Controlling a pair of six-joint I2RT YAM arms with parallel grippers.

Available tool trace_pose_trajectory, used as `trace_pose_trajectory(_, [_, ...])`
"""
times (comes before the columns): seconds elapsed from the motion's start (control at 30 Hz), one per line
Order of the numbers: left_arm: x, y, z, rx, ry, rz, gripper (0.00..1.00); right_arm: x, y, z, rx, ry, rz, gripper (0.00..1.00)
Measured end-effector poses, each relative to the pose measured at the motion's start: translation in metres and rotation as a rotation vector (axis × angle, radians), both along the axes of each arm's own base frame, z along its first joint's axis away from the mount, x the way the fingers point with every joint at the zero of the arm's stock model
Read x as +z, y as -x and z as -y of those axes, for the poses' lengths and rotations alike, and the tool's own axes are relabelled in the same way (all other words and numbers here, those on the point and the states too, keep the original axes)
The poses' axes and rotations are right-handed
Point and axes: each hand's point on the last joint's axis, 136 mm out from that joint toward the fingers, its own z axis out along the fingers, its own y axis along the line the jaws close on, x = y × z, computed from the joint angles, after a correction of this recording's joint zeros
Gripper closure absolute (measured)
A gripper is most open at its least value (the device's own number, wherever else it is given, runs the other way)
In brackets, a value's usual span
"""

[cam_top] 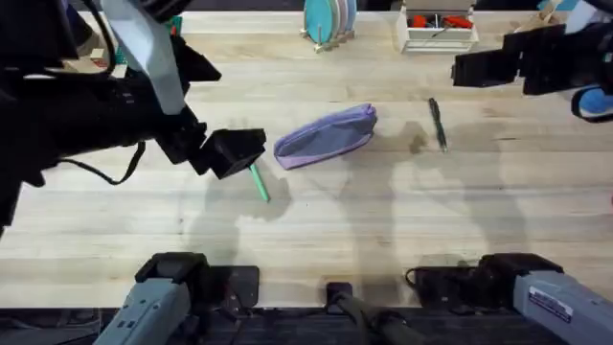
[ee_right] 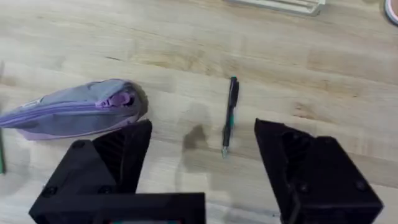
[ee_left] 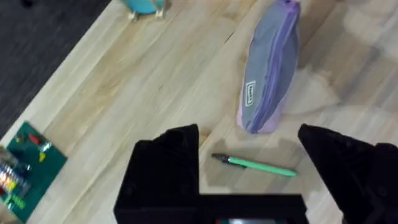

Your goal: Unzip the bag, pick up the pens from the table one at a time and place them inside, then zip the bag closed.

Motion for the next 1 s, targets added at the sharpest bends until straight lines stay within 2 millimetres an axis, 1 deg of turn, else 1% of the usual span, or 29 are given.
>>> trace_pose_trajectory(0.17, [0.002, 0.007, 0.009, -0.066, 0.026, 0.001, 0.006, 0.000, 0.000, 0.000, 0.011, 0.010, 0.004, 0.006])
trace_pose_trajectory(0.33, [-0.008, 0.023, 0.014, -0.168, -0.017, -0.018, 0.006, 0.000, 0.000, 0.000, 0.020, 0.019, 0.005, 0.006])
trace_pose_trajectory(0.4, [-0.009, 0.025, 0.014, -0.195, -0.035, -0.008, 0.006, 0.000, 0.000, 0.000, 0.021, 0.020, 0.006, 0.006])
trace_pose_trajectory(0.6, [-0.010, 0.023, 0.015, -0.231, -0.063, 0.022, 0.006, 0.004, -0.004, 0.000, 0.021, 0.020, 0.027, 0.006])
trace_pose_trajectory(0.8, [-0.023, 0.016, 0.017, -0.250, -0.045, -0.045, 0.007, 0.006, -0.006, 0.000, 0.021, 0.020, 0.037, 0.006])
trace_pose_trajectory(1.0, [-0.034, 0.014, 0.018, -0.257, -0.032, -0.109, 0.007, 0.006, -0.006, 0.000, 0.021, 0.020, 0.037, 0.006])
